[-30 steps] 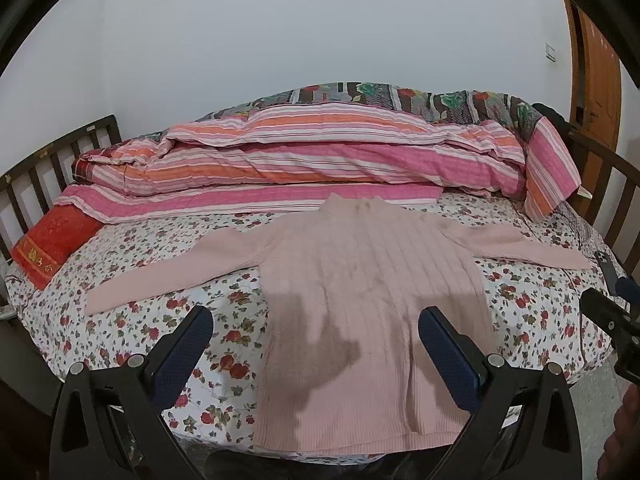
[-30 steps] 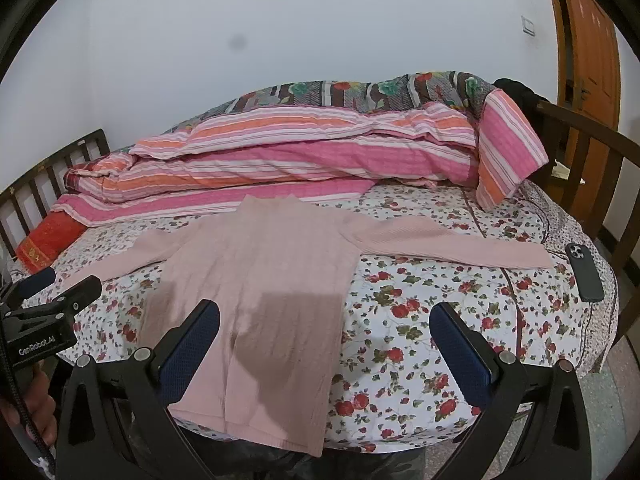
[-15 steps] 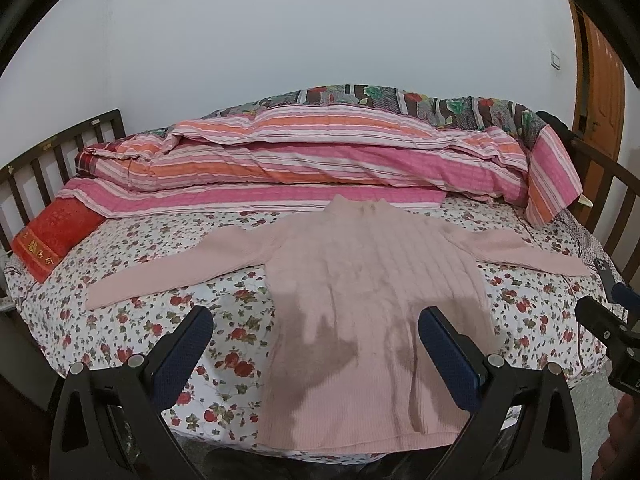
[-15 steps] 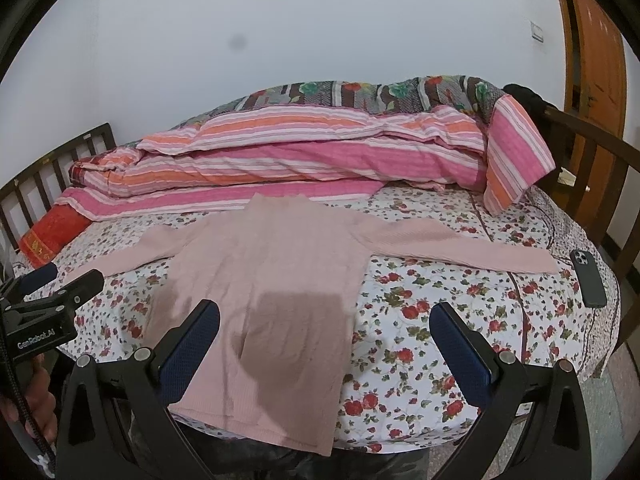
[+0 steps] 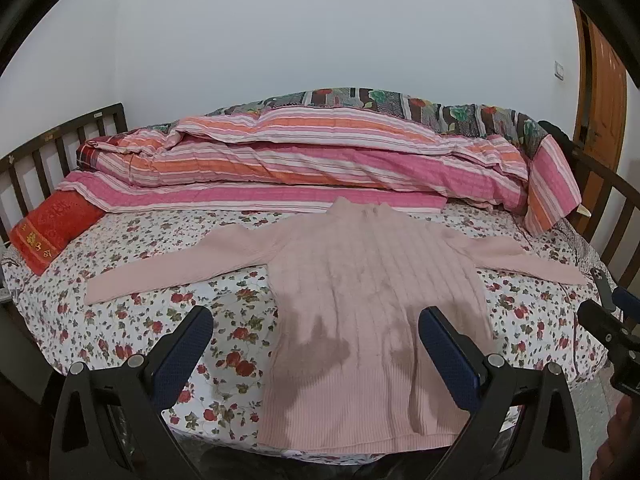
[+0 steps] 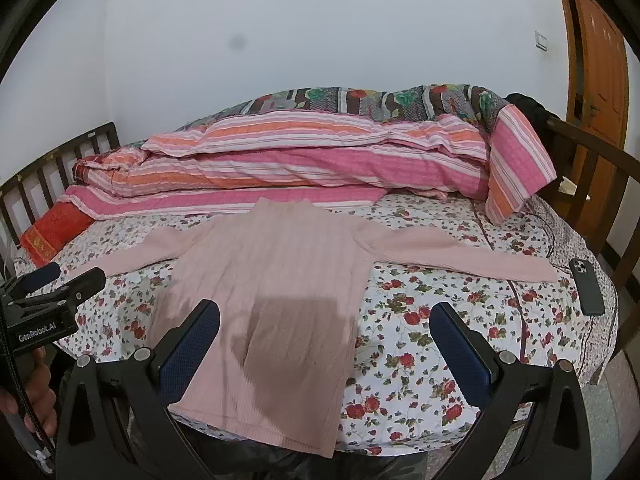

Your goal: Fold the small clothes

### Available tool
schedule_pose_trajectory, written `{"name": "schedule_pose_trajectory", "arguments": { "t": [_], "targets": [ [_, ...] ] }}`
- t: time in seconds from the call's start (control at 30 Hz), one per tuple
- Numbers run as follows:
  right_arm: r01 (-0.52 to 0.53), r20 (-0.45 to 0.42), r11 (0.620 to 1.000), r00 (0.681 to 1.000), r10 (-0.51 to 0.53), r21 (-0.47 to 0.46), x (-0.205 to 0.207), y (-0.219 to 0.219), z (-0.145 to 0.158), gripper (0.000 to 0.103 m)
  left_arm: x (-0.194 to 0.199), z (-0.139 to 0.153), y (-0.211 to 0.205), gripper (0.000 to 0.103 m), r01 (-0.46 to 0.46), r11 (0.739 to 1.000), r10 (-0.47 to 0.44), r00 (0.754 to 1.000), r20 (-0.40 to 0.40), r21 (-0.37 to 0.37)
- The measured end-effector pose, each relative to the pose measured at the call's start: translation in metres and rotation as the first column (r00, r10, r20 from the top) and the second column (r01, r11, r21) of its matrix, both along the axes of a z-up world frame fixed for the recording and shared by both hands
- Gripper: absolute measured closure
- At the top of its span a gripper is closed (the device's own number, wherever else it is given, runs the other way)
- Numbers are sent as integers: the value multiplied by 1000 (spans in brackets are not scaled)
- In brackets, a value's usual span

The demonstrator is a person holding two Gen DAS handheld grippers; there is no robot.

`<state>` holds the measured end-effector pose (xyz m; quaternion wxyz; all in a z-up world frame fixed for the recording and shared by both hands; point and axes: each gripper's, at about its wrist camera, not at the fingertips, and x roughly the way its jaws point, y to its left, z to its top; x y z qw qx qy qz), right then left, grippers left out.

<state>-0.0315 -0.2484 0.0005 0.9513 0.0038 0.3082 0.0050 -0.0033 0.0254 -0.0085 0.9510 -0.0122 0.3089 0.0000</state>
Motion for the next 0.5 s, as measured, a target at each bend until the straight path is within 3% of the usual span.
{"name": "schedule_pose_trajectory", "arguments": {
  "t": [0.5],
  "targets": [
    [-29,7,999,1000,29,-19,0,8,-2,0,1,0,-7,0,31,999,-31,1000,5,-20]
  ]
}}
